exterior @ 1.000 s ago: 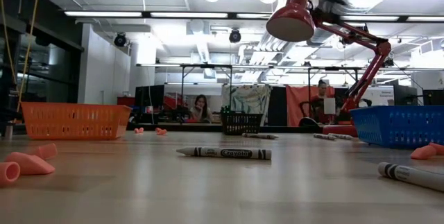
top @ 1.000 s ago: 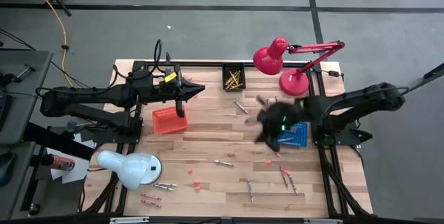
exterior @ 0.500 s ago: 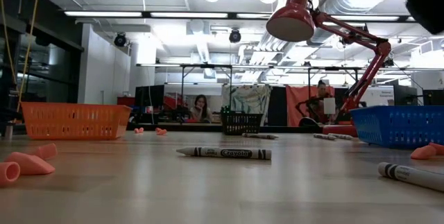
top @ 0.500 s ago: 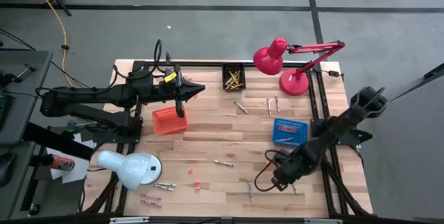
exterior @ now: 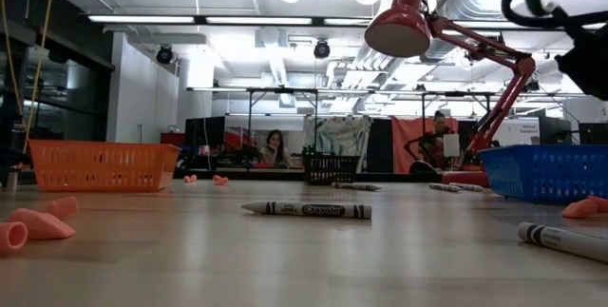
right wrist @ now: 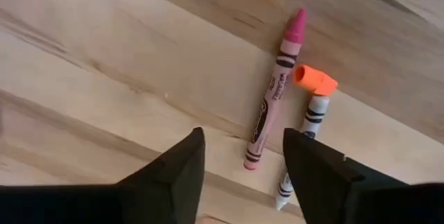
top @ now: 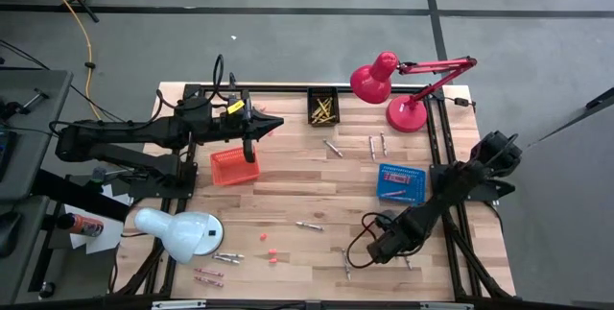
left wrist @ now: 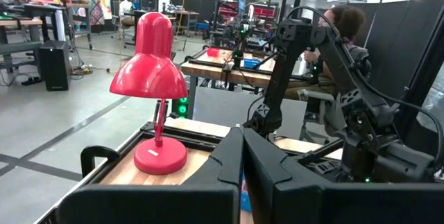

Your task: Sort crayons

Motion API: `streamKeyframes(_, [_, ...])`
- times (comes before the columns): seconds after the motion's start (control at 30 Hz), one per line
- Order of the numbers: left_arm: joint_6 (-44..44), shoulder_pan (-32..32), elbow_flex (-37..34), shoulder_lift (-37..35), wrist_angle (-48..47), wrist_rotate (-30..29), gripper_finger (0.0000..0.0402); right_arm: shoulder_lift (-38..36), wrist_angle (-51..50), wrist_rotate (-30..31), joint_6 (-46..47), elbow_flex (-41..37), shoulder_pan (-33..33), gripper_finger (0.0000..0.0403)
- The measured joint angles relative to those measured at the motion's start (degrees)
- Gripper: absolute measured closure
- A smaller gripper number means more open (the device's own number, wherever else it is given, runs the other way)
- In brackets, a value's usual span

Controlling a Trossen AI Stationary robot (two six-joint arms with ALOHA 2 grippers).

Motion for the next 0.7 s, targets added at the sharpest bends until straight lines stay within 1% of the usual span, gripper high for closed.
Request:
streamKeyframes(0.07, [0.00,0.00,0.00,0.00,-0.01,0.02,0.0401,0.31,-0.25,-0.04,0.04,0.00,-0.12,0.0202])
streamKeyframes(0.13, [-0.02,0.00,0.00,0.00,-0.01,0.02,0.0401,0.77,-0.31,-0.04,0.59,0.00,-0.14,0.0200])
streamKeyframes(0.2, [-0.02,0.00,0.00,0.00,-0.01,0.01,0.0401,1.49,-0.32,-0.12,0.90,0.00,-0.12,0.0204])
streamKeyframes(0.3, [-0.01,0.00,0.00,0.00,-0.01,0.02,0.0401,3.02,-0.32,-0.54,0.91,0.00,-0.12,0.0221])
streamKeyframes(0.53, [-0.02,0.00,0.00,0.00,0.01,0.02,0.0401,5.06,-0.05,-0.98,0.91,0.24,-0.25,0.0290])
streamKeyframes(0.7, [-0.02,0.00,0.00,0.00,0.00,0.02,0.0401,5.19,-0.78,-1.05,-0.06,0.24,-0.25,0.0360])
